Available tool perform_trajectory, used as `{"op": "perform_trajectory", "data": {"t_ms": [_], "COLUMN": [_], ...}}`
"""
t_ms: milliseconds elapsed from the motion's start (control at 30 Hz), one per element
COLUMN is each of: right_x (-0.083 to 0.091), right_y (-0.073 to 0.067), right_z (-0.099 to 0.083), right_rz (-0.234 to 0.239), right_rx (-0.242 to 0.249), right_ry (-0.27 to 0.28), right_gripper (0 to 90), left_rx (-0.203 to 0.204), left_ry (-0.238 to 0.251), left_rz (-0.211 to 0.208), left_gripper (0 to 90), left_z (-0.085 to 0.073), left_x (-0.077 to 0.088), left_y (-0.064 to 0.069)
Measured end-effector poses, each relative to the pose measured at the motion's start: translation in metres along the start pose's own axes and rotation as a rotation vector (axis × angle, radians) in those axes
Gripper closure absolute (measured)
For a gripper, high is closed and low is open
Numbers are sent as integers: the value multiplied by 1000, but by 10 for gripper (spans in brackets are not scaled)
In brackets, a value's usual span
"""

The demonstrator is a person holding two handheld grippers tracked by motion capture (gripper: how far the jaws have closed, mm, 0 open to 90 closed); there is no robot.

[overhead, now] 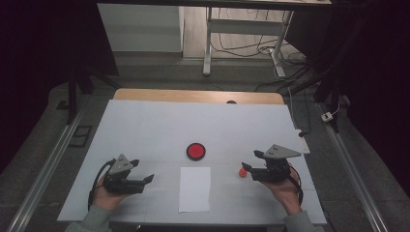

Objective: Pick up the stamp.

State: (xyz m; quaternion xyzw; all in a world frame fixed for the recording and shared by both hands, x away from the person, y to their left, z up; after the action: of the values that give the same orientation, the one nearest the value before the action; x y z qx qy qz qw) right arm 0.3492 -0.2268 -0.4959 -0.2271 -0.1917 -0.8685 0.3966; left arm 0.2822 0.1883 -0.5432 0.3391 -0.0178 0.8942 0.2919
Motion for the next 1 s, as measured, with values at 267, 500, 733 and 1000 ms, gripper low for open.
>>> {"op": "perform_trajectory", "data": {"t_ms": [267,500,733,1000], "right_x": [-13,-27,-29,-31], "right_y": [0,-5,-10,-10], "right_z": [-7,-10,-21,-25], "right_rz": [17,36,40,21], "right_rx": [5,13,17,35], "right_ry": [-133,-182,-206,-207], "right_gripper": [329,383,449,594], "left_rx": [6,10,14,12], "left_ry": [1,-6,-8,1], "left_rz": [1,1,-2,5], "left_gripper": [207,207,206,207], "left_z": [0,-1,-2,-2], "left_x": [-1,-1,-1,0], "left_y": [0,-1,-2,-2]}}
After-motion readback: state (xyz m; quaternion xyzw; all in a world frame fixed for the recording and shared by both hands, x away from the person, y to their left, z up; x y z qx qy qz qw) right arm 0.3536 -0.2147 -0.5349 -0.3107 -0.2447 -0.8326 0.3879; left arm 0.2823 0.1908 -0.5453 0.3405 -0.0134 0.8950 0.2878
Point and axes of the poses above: each handheld gripper's, and its own axes: x roughly backward along the jaws, z roughly out of its top, y roughly to its right, the point moved 5 cm from there along -x, roughly forward along the jaws, and after that the axes turned 8 degrees about x, right-handed, at the moved point
